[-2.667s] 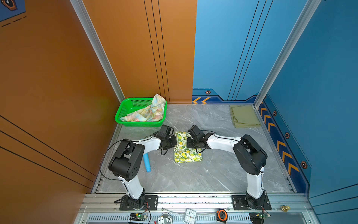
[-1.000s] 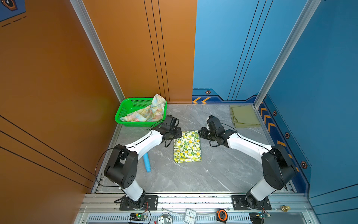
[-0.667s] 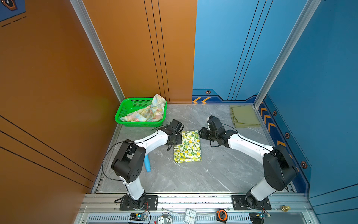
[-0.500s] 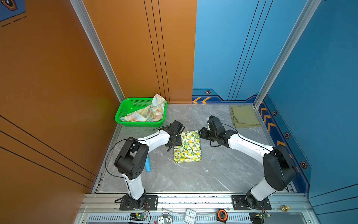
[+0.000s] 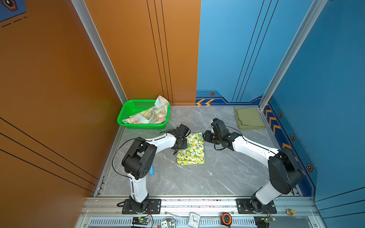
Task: Fold and stack skirts
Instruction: Smooth out the skirt at the center of the table.
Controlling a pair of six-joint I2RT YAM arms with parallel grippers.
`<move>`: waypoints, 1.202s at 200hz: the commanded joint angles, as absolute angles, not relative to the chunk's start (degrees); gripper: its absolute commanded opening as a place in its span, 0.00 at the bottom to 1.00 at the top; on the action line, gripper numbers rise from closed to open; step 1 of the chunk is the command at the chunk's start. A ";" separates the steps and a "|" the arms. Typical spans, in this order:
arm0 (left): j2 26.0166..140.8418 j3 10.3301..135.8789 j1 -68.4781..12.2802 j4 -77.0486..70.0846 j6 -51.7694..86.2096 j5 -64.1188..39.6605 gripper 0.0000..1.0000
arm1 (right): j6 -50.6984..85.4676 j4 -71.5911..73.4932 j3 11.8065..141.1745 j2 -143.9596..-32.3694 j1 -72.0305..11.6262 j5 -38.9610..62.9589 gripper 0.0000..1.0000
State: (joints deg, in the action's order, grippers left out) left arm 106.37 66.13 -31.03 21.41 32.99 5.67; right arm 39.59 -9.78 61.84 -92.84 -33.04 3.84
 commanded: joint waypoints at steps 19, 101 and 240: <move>103.35 60.73 -28.71 17.82 33.37 1.44 0.07 | 37.04 -12.34 61.94 -94.57 -33.99 1.93 0.42; 100.84 53.53 -26.19 8.02 34.39 -4.82 0.00 | 33.74 -15.79 70.08 -104.92 -37.21 -2.16 0.41; 100.18 52.98 -26.40 7.73 33.93 -6.16 0.00 | 31.47 -19.33 81.27 -115.06 -36.90 -5.88 0.31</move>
